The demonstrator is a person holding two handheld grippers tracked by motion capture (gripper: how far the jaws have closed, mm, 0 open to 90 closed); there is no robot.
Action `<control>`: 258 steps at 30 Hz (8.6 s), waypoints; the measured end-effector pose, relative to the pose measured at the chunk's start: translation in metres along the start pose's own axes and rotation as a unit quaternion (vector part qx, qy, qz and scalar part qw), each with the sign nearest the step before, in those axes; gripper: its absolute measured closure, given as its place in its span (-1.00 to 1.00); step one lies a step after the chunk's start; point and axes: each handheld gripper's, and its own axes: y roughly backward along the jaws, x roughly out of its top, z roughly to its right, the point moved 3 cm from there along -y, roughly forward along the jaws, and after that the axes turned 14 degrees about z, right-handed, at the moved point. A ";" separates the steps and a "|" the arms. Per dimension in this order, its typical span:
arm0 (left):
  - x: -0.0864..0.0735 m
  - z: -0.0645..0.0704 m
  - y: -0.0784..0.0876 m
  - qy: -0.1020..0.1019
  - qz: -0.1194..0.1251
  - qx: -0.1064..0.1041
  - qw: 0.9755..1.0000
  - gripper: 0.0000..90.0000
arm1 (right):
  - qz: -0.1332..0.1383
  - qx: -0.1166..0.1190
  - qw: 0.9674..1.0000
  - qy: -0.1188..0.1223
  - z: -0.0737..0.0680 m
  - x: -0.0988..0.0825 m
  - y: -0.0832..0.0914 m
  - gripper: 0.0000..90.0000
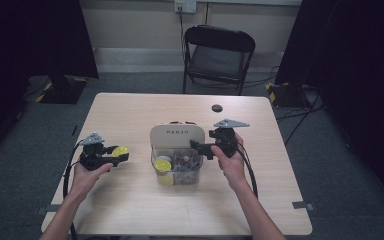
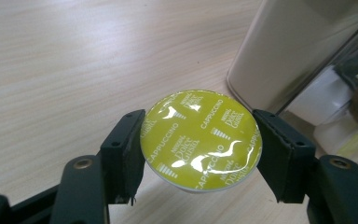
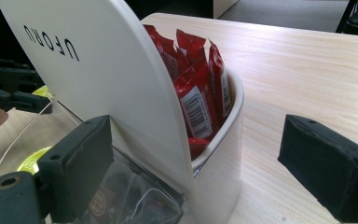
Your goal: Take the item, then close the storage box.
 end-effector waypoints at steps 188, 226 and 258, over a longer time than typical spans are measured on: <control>-0.062 0.018 0.016 -0.086 -0.063 0.053 0.993 -0.54 | -0.007 0.041 0.999 0.000 -0.038 -0.019 0.046 -0.64; -0.062 0.018 0.016 -0.086 -0.063 0.053 0.993 -0.54 | -0.064 -0.004 0.998 0.004 -0.019 -0.075 0.065 -0.60; -0.062 0.017 0.015 -0.084 -0.063 0.055 0.993 -0.56 | -0.052 -0.147 0.987 -0.030 0.077 -0.078 0.106 -0.64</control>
